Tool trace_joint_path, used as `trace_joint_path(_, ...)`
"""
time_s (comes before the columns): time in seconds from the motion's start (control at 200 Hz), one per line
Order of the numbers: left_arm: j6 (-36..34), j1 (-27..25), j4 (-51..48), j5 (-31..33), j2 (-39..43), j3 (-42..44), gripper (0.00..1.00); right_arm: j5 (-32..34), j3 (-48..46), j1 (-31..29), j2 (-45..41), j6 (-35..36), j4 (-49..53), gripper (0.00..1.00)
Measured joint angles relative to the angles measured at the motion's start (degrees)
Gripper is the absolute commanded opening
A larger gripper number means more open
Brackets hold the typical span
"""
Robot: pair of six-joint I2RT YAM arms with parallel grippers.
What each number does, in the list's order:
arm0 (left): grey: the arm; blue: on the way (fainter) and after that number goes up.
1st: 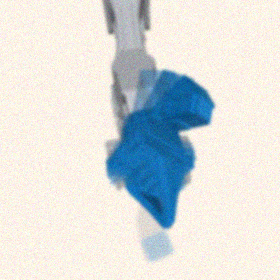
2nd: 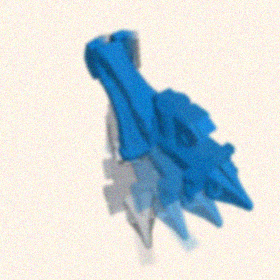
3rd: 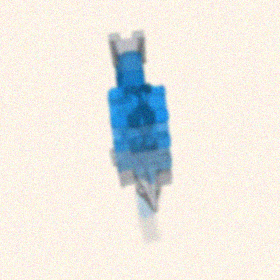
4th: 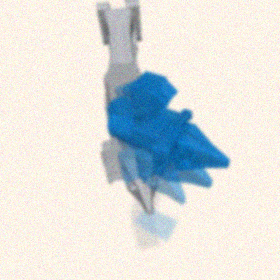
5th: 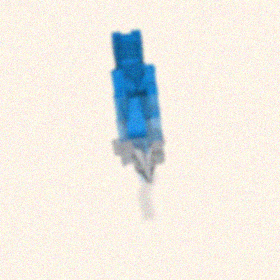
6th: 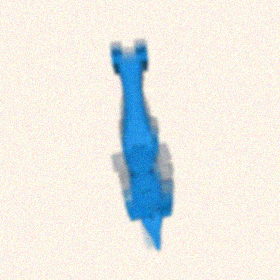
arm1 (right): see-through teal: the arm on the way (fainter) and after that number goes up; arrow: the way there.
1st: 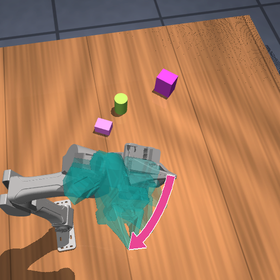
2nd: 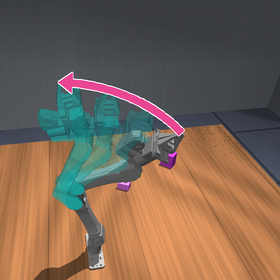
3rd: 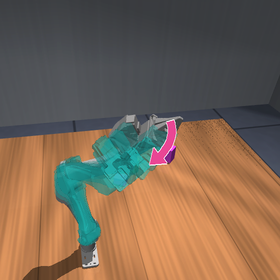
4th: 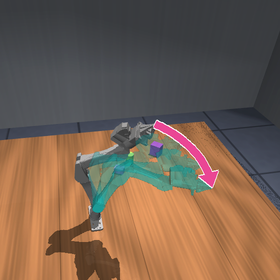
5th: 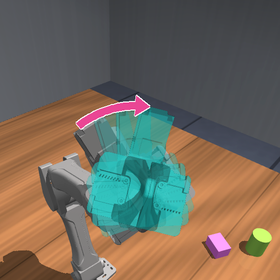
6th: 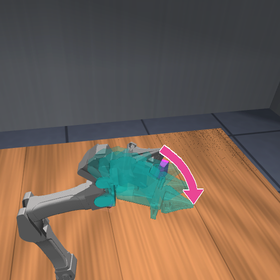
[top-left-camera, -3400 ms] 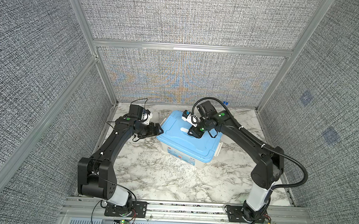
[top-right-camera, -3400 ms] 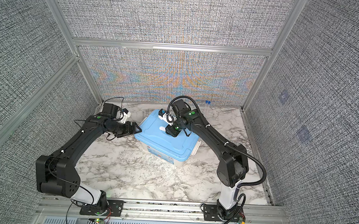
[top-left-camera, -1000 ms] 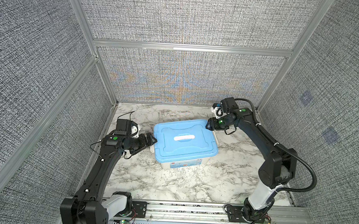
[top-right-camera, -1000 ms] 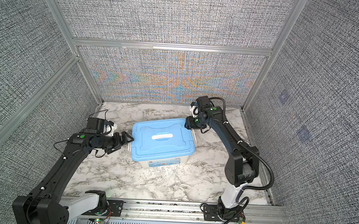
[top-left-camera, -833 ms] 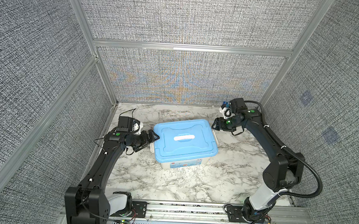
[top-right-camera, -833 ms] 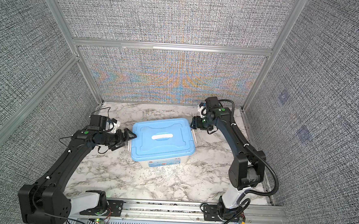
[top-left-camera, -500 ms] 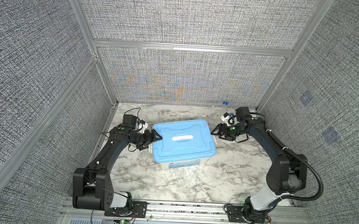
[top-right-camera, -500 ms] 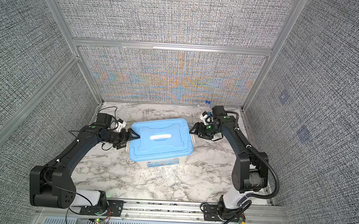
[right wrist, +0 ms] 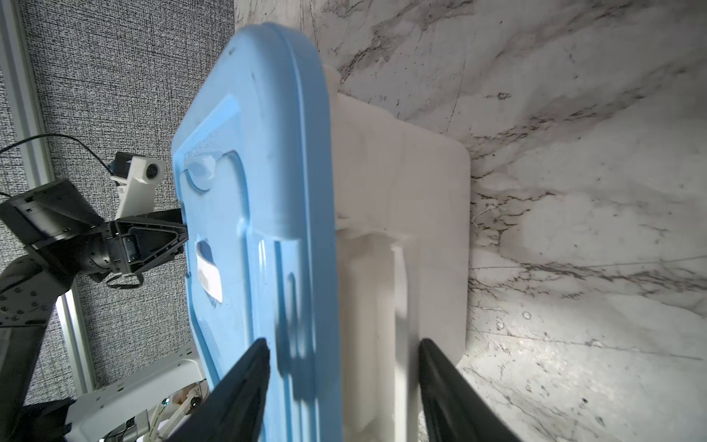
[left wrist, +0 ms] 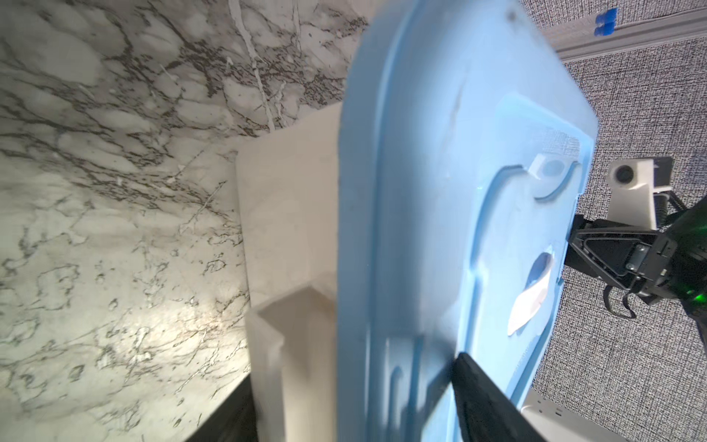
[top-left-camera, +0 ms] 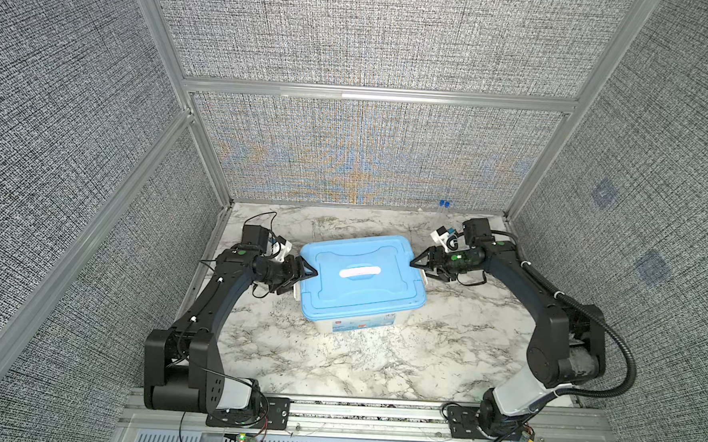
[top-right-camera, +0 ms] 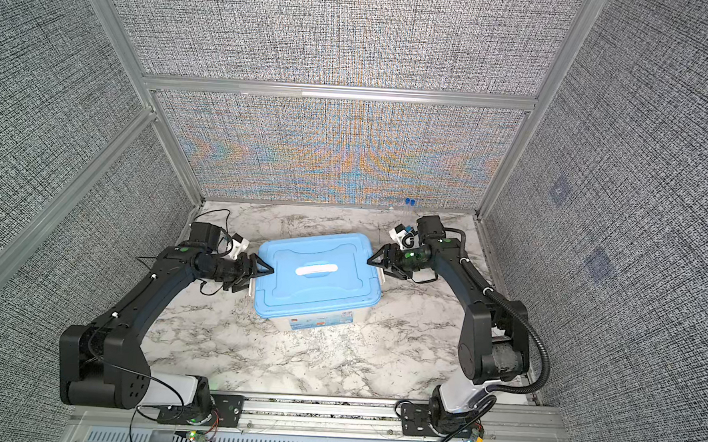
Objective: Organize the chemistry lab equipment
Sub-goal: 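Press the white side clips down with both grippers to lock the lid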
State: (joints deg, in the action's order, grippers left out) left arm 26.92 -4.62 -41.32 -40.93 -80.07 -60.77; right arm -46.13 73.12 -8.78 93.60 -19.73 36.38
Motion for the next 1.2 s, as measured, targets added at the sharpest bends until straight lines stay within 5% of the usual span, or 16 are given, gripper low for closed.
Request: trace_joint_path(1.201,-7.37,-7.72,-17.55,19.50,-3.15,-14.43,0.41,36.13,15.30,-17.64,0.48,7.06,18.27,0.46)
